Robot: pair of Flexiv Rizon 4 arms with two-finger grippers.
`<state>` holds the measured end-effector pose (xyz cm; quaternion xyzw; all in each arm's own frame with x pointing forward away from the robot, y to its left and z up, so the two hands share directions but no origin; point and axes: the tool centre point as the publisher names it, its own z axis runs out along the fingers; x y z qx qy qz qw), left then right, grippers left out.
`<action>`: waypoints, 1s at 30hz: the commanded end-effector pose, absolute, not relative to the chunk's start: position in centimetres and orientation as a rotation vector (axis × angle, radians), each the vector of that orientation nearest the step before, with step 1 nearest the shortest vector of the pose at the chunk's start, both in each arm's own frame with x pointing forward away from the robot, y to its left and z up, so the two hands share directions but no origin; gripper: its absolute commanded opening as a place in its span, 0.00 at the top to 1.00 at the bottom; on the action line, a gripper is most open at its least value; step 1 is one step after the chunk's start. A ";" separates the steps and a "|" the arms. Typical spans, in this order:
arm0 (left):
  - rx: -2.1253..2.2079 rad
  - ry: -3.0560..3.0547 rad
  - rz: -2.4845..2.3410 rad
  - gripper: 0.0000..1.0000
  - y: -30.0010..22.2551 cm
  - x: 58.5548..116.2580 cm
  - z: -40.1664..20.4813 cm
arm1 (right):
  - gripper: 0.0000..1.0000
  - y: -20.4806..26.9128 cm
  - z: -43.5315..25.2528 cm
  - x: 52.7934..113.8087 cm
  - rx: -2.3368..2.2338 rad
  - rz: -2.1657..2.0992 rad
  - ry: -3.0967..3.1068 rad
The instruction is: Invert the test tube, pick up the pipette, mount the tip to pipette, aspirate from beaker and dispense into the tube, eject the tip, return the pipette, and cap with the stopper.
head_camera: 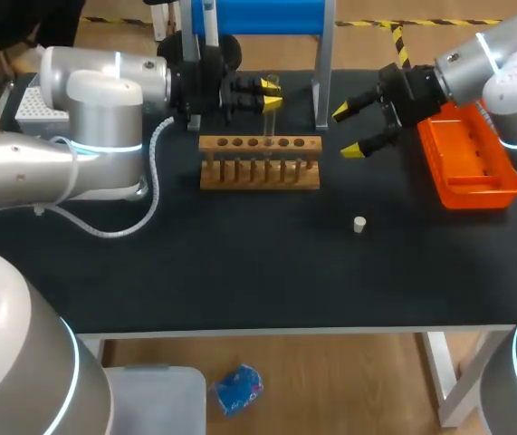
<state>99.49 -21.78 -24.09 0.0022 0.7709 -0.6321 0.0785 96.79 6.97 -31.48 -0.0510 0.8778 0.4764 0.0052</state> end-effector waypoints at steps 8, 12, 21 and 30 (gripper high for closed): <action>0.001 2.317 -1.905 1.00 -21.7 100.1 -25.5 | 0.00 6.9 -31.4 96.9 -0.162 1.490 2.752; 0.001 2.318 -1.904 1.00 -21.7 100.2 -25.8 | 0.00 6.9 -31.4 96.9 -0.162 1.490 2.752; -0.010 2.319 -1.909 1.00 -21.5 100.3 -26.7 | 0.00 6.9 -31.4 96.9 -0.162 1.490 2.752; -0.022 2.326 -1.905 1.00 -21.3 100.4 -27.6 | 0.00 6.9 -31.4 96.9 -0.162 1.490 2.752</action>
